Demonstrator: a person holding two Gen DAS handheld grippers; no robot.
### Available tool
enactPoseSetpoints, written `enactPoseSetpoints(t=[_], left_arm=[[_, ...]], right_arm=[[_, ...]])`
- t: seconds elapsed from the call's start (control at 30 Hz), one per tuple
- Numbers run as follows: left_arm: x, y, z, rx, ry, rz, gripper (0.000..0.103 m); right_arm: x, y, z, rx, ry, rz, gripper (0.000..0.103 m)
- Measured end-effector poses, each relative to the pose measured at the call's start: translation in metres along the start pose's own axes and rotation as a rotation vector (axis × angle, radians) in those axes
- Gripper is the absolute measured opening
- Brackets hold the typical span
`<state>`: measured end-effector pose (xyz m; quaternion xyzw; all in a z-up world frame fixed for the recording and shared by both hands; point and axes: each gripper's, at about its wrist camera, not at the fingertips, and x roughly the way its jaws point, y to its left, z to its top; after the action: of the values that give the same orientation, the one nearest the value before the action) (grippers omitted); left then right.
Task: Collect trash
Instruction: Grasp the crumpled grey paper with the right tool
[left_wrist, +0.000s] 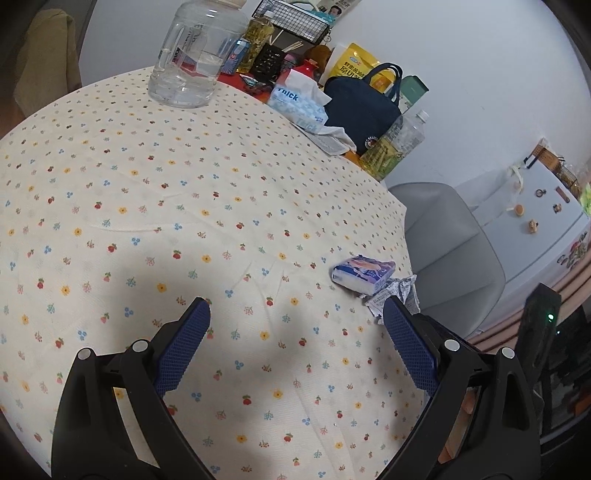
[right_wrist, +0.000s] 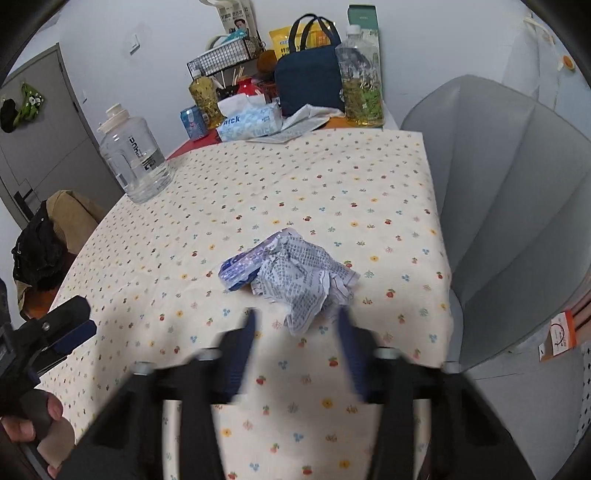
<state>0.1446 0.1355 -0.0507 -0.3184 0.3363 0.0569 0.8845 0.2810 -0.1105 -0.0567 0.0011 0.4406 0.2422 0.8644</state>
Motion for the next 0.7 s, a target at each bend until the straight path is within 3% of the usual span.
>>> enactPoseSetpoints(t=[0.37,0.7], left_arm=[[0.03,-0.044,0.012,0.149,0.043,-0.012,0.094],[0.087,-0.084,0.006,0.296,0.144,0.019,0.094]], right_arm=[[-0.034,-0.023,-0.009,0.055,-0.079,-0.008,0.002],[-0.07,-0.066,-0.023,0.13,-0.135,-0.051,0.002]])
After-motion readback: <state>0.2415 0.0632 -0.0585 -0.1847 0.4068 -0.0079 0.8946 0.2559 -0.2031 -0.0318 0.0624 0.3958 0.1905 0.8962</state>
